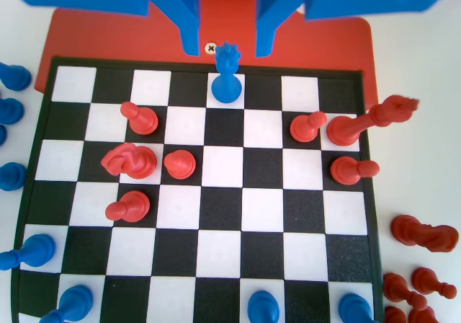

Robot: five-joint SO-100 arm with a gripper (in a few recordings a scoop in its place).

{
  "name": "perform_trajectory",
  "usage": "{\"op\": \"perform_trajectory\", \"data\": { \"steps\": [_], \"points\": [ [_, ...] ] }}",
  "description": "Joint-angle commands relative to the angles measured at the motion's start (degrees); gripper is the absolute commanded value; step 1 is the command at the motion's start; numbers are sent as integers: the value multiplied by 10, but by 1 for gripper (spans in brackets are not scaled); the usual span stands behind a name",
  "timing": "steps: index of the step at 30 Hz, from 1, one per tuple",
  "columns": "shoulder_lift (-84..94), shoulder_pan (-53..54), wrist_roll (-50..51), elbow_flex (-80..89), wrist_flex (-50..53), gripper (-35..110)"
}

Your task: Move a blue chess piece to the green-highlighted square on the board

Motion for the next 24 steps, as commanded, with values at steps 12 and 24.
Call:
{"op": "perform_trajectory", "data": {
  "steps": [12, 24],
  "points": [
    [5, 3, 0, -43, 4, 12],
    [-5, 5, -2, -61, -3, 12]
  ]
}}
